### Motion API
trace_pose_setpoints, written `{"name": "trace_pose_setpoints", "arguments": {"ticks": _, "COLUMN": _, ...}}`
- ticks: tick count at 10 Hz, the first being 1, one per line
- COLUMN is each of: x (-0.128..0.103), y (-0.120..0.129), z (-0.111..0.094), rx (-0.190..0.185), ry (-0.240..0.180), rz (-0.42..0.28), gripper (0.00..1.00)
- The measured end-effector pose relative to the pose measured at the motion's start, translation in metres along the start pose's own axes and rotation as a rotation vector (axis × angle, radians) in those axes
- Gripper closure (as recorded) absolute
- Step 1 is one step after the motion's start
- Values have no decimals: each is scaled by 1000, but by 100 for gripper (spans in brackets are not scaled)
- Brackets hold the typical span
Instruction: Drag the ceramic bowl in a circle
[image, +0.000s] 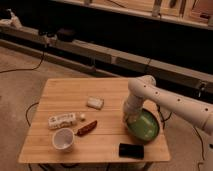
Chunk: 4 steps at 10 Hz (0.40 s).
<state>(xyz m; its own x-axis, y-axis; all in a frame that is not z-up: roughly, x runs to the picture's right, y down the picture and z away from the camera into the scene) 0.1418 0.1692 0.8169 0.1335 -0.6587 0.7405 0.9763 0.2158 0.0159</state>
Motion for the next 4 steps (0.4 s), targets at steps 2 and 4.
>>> {"name": "trace_pose_setpoints", "arguments": {"ticks": 2, "x": 37, "y": 8, "z": 2, "rx": -31, "ry": 46, "rz": 8, "gripper": 100}}
{"name": "trace_pose_setpoints", "arguments": {"ticks": 4, "x": 72, "y": 15, "z": 6, "rx": -55, "ry": 88, "rz": 16, "gripper": 100}}
